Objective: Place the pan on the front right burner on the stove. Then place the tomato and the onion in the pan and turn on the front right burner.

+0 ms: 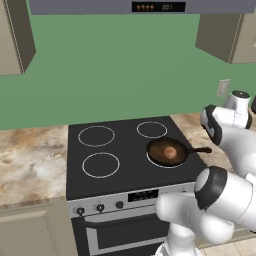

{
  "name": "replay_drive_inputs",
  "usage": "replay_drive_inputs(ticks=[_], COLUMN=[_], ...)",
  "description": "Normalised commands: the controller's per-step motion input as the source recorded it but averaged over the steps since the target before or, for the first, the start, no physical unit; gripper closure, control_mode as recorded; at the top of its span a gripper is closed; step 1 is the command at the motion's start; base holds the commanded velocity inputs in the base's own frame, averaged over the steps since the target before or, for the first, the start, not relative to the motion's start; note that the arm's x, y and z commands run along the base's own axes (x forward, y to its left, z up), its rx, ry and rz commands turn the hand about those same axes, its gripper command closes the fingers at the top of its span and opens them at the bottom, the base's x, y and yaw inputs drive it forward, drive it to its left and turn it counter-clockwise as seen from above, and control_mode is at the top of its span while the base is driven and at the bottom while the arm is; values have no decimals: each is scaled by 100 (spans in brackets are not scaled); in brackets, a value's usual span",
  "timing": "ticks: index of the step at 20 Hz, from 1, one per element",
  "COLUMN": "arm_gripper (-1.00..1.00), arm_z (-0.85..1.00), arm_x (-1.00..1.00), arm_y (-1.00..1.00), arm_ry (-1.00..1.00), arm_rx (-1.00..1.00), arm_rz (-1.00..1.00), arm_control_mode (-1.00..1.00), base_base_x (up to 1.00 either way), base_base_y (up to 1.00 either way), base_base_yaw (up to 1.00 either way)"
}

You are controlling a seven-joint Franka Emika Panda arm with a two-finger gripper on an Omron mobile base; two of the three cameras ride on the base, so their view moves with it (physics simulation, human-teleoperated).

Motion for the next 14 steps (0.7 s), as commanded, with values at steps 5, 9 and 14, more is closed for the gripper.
replay_drive_inputs(ticks=[5,9,14], arm_gripper=[-100,-100,-100], arm_z=[0,0,0], arm_x=[-2,-15,-10], arm_y=[-76,-68,-68], arm_ry=[4,5,4], arm_rx=[0,0,0], arm_rz=[-6,-1,0], arm_control_mode=[-100,-100,-100], base_base_x=[0,0,0], base_base_y=[0,0,0], base_base_yaw=[0,0,0])
